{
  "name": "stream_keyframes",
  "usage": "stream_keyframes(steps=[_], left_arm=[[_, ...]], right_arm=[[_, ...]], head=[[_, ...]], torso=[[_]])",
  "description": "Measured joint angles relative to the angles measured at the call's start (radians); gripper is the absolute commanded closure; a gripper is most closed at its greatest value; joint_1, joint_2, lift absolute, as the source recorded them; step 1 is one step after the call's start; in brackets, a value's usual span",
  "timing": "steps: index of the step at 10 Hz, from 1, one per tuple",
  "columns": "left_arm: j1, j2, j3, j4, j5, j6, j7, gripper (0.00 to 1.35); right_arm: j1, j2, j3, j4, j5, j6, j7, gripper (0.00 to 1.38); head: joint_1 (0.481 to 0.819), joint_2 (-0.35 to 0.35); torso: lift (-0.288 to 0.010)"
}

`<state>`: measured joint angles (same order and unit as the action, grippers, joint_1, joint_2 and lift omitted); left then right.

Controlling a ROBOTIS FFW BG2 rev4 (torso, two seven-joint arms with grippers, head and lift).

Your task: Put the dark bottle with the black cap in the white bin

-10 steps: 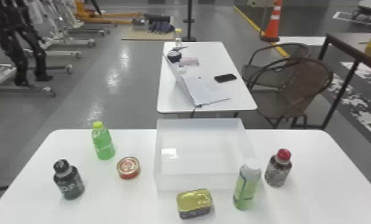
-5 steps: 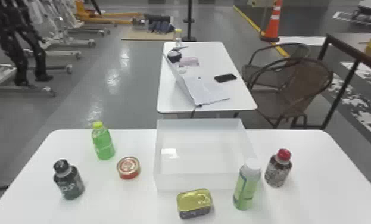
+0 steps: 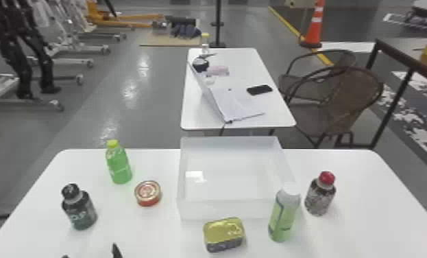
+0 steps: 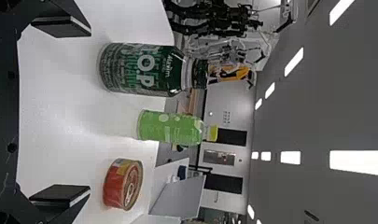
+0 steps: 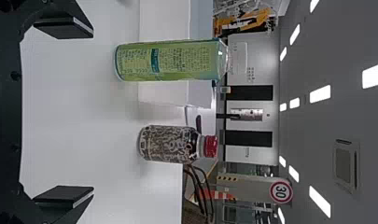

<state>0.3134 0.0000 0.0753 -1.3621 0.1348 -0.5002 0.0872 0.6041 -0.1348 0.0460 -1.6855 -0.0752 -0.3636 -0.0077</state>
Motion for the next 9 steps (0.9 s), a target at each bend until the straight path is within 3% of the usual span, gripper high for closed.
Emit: stream_keyframes(steps=[9], left_arm=[[-0.324, 0.000, 0.103, 0.296, -0.051, 0.010, 0.056, 0.12]], right_arm=[[0.002, 0.001, 0.000, 0.003, -0.006, 0.000, 0.000, 0.11]], head=[[0.549, 0.000]], torso=[[-0.100]])
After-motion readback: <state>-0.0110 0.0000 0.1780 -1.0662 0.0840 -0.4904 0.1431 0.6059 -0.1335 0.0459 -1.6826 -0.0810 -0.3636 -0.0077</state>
